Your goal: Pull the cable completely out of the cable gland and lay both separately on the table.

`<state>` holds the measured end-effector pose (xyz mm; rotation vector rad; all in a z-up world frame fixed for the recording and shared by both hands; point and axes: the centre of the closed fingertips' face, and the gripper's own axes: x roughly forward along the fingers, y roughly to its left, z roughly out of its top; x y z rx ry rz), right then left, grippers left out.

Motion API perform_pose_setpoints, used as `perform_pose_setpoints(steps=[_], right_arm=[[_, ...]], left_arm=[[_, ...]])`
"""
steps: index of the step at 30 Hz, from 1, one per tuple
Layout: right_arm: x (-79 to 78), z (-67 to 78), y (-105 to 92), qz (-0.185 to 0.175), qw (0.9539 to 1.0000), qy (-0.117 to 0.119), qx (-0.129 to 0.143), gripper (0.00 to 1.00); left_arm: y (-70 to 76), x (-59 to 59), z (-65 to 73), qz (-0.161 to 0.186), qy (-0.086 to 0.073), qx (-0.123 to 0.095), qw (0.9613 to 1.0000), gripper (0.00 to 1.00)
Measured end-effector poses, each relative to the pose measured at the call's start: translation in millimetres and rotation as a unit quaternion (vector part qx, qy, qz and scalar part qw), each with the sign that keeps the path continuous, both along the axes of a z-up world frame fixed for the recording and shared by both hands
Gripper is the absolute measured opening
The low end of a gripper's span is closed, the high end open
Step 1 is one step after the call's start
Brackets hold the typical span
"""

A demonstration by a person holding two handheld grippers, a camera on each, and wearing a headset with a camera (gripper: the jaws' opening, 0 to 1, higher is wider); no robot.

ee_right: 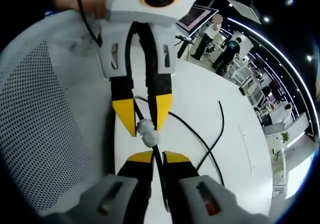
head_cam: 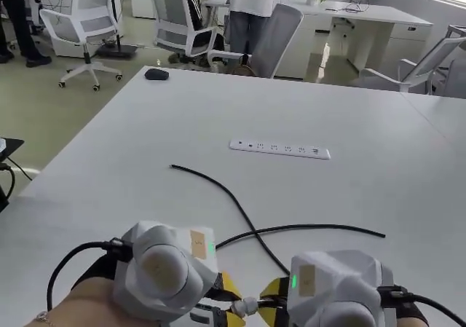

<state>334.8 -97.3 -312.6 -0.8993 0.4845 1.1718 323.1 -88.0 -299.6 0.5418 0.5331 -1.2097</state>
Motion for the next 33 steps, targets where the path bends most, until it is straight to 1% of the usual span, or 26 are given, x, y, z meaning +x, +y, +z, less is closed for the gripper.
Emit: perform_pose_setpoints(steps=[2, 3, 4, 5, 6, 7, 10, 11, 13, 14, 16, 19, 22, 24, 25, 26, 29, 31, 32, 33], right_arm=[[0.3, -0.3, -0.3, -0.005, 1.0, 0.006, 0.003, 0.05], [1.5, -1.2, -1.8, -0.009, 0.9999, 0.006, -0.001, 0.05], [4.5, -3.5, -6.8, -0.017, 0.9998, 0.002, -0.014, 0.05], [6.6, -7.2, -12.6, -0.023, 0.9994, 0.001, -0.027, 0.05], [7.2, -8.4, -14.4, -0.026, 0.9992, 0.003, -0.03, 0.05], [9.1, -10.6, -19.2, -0.04, 0.9986, 0.01, -0.034, 0.05], [13.9, -12.1, -26.6, -0.067, 0.997, 0.022, -0.031, 0.05], [14.7, -13.2, -30.0, -0.078, 0.9961, 0.026, -0.034, 0.05], [17.1, -17.6, -36.9, -0.088, 0.9946, 0.028, -0.048, 0.05], [17.6, -18.9, -38.6, -0.091, 0.9941, 0.029, -0.051, 0.05], [18.4, -21.8, -44.0, -0.104, 0.9922, 0.035, -0.059, 0.05], [20.1, -26.1, -52.8, -0.117, 0.9894, 0.036, -0.078, 0.05], [21.9, -26.3, -57.8, -0.13, 0.9874, 0.037, -0.083, 0.05], [24.5, -25.3, -61.1, -0.141, 0.986, 0.038, -0.08, 0.05], [26.4, -24.6, -63.8, -0.148, 0.9851, 0.035, -0.081, 0.05], [29.3, -24.0, -68.9, -0.155, 0.9836, 0.029, -0.087, 0.05], [32.7, -24.2, -76.9, -0.166, 0.9815, 0.028, -0.091, 0.05], [35.4, -24.6, -85.2, -0.18, 0.9781, 0.024, -0.102, 0.06], [36.5, -25.6, -91.1, -0.188, 0.9754, 0.022, -0.114, 0.06], [36.4, -26.4, -92.8, -0.189, 0.9745, 0.022, -0.119, 0.06]], left_arm=[[-0.2, -0.1, 0.1, 0.001, 0.001, -0.001, 1.0, 0.17], [-0.4, -0.1, 0.0, 0.001, 0.001, -0.001, 1.0, 0.17], [2.5, 1.2, -2.8, 0.003, 0.0, 0.009, 1.0, 0.17], [4.1, 2.0, -4.7, 0.003, -0.002, 0.013, 0.9999, 0.17], [6.1, 1.7, -6.0, 0.004, 0.0, 0.02, 0.9998, 0.17], [6.0, 1.6, -5.1, 0.004, -0.001, 0.02, 0.9998, 0.17], [4.7, 1.8, -3.1, 0.004, -0.002, 0.016, 0.9999, 0.17], [4.9, 2.1, -3.3, 0.004, -0.003, 0.017, 0.9998, 0.17], [5.6, 2.5, -4.1, 0.005, -0.001, 0.018, 0.9998, 0.17], [5.6, 2.2, -4.1, 0.005, -0.001, 0.018, 0.9998, 0.17], [5.1, 1.6, -3.6, 0.005, -0.001, 0.016, 0.9999, 0.17], [5.1, 1.1, -4.3, 0.003, 0.0, 0.018, 0.9998, 0.17], [5.4, 0.7, -5.0, 0.004, 0.001, 0.019, 0.9998, 0.17], [6.4, 1.3, -5.8, 0.006, 0.003, 0.02, 0.9998, 0.17], [7.4, 2.1, -6.4, 0.008, 0.002, 0.023, 0.9997, 0.17], [9.4, 3.4, -7.5, 0.01, 0.0, 0.027, 0.9996, 0.17], [10.4, 4.7, -7.2, 0.013, 0.0, 0.026, 0.9996, 0.17], [10.9, 5.6, -7.0, 0.017, -0.001, 0.026, 0.9995, 0.17], [11.6, 6.3, -7.5, 0.018, -0.001, 0.027, 0.9995, 0.17], [11.9, 6.4, -7.6, 0.019, -0.001, 0.028, 0.9994, 0.17]])
